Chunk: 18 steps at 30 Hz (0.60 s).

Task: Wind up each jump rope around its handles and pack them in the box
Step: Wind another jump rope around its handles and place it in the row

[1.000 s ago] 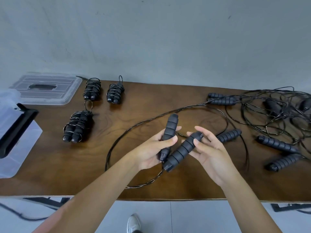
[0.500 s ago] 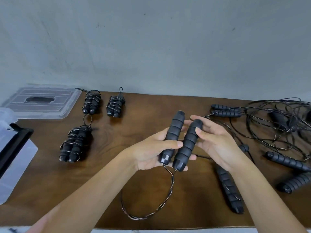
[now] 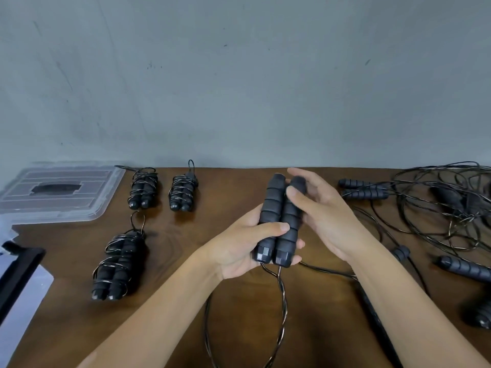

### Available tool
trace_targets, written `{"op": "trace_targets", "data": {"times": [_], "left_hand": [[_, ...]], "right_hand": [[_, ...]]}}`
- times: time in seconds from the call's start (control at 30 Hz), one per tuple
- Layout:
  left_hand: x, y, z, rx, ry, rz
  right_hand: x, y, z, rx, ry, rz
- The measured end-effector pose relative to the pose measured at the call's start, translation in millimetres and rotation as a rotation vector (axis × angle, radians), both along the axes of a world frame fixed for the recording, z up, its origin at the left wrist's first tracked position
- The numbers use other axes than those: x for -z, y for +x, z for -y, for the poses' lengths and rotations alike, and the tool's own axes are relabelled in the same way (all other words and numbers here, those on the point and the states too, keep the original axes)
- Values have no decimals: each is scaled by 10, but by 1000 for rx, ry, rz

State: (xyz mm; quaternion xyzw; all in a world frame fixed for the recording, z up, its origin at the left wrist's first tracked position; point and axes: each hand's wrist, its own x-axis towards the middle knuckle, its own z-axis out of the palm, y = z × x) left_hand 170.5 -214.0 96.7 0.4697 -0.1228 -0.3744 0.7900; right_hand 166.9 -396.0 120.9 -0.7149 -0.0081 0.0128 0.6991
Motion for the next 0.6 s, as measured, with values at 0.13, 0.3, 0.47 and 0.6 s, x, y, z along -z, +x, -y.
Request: {"op": "trace_targets", "data": {"times": [0.13,0.3,0.47,0.6], "left_hand": [[-11,45,-62,-27,14,30],[39,65,-110,-68,-7,-80],[-2,84,-143,63,77,-106],[-67,48,-84,-25,48,-144]], "right_hand": [[-61,119,-196,83,-170,47],[-157,218,-319,95,-183,91],[-245,295,-345,41,-250,104],[-308,337,-340,41,-269,109]]}}
